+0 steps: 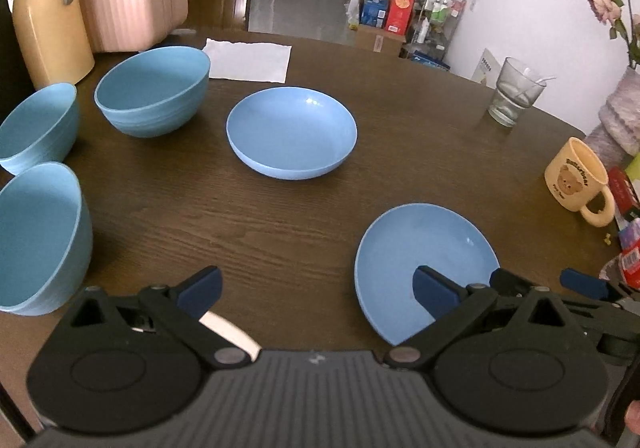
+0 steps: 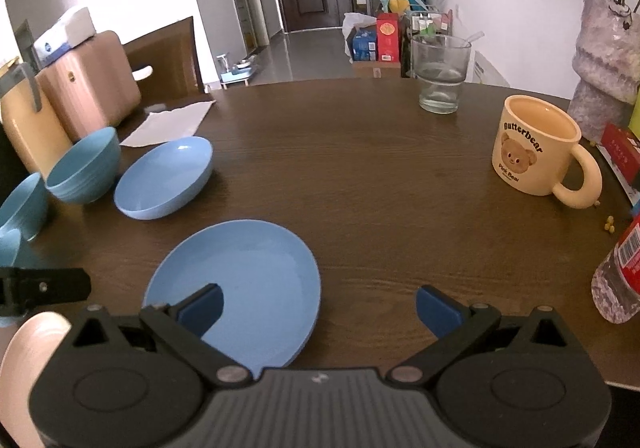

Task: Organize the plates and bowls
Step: 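Move the left tool to the light-blue plate rim while the right tool approaches it, then close the left gripper on the light-blue plate rim while the right gripper closes on it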

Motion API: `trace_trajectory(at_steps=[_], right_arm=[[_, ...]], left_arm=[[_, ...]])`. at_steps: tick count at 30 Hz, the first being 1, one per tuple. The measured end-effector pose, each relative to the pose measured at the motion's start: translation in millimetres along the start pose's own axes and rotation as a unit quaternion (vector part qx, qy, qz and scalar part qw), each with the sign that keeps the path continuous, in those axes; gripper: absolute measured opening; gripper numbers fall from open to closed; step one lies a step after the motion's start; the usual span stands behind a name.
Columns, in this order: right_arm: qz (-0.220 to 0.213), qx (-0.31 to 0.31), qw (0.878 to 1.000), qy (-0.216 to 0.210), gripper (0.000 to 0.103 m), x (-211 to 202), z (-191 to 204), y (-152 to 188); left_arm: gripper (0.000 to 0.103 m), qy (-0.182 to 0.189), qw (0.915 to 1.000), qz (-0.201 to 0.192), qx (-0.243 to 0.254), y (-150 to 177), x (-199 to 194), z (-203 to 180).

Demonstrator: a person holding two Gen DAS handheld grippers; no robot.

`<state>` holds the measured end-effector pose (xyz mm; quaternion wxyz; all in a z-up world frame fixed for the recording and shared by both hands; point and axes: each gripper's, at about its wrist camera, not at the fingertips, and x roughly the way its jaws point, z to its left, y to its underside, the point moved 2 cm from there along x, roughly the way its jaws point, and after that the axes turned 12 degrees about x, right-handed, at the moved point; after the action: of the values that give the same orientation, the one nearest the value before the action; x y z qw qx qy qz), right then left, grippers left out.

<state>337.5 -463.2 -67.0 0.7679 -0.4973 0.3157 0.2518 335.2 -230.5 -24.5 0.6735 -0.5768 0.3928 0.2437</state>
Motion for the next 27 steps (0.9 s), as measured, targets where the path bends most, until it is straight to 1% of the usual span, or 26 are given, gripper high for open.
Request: trace_trajectory(at_steps=[4, 7, 10, 13, 15, 17, 19, 20, 22, 25, 26, 27], right_arm=[[0.003, 0.010, 1.000, 0.002, 0.101, 11.8, -7.3, -5.9], [0.009, 0.011, 1.000, 0.002, 0.096, 18.0, -8.8, -5.9], [0.015, 0.007, 1.000, -0.003, 0.094, 24.9, -8.5, -3.9], [0.021, 0.004, 1.000, -0.008, 0.088, 31.9, -8.4, -2.1], [0.018, 0.006, 1.000, 0.000, 0.081, 35.4, -8.9, -1.2], [0.019, 0.004, 1.000, 0.003, 0.077, 38.9, -9.0, -0.6], [0.022, 0.005, 1.000, -0.002, 0.075, 40.7, -8.8, -0.2], [0.023, 0.005, 1.000, -0.004, 0.072, 41.6, -8.4, -0.5], [0.025, 0.004, 1.000, -0.007, 0.070, 42.3, -7.4, 0.1], [0.027, 0.004, 1.000, -0.012, 0.066, 43.3, -6.5, 0.1], [0.029, 0.005, 0.999, -0.014, 0.059, 43.9, -6.6, 0.2], [0.031, 0.008, 0.999, -0.016, 0.053, 44.3, -7.4, -0.2]], left_arm=[[0.103, 0.001, 0.9999, 0.011, -0.009, -5.6, 13.9, -3.7], [0.103, 0.004, 0.9995, 0.026, -0.018, -7.6, 27.3, -5.3], [0.103, 0.001, 0.9994, 0.031, -0.015, -9.0, 37.3, -11.3], [0.101, 0.003, 0.9993, 0.035, -0.013, -9.6, 45.7, -16.7], [0.094, 0.010, 0.9989, 0.042, -0.016, -9.1, 51.9, -17.9], [0.082, 0.014, 0.9985, 0.051, -0.018, -9.1, 57.7, -18.8], [0.075, 0.017, 0.9982, 0.055, -0.017, -9.7, 61.4, -20.3], [0.075, 0.017, 0.9981, 0.057, -0.017, -9.9, 62.6, -21.0], [0.074, 0.017, 0.9980, 0.058, -0.016, -9.8, 64.9, -22.7], [0.064, 0.018, 0.9978, 0.063, -0.013, -9.6, 68.3, -24.4], [0.059, 0.019, 0.9976, 0.066, -0.013, -9.2, 69.6, -24.8], [0.057, 0.020, 0.9974, 0.068, -0.013, -8.5, 70.8, -25.1]])
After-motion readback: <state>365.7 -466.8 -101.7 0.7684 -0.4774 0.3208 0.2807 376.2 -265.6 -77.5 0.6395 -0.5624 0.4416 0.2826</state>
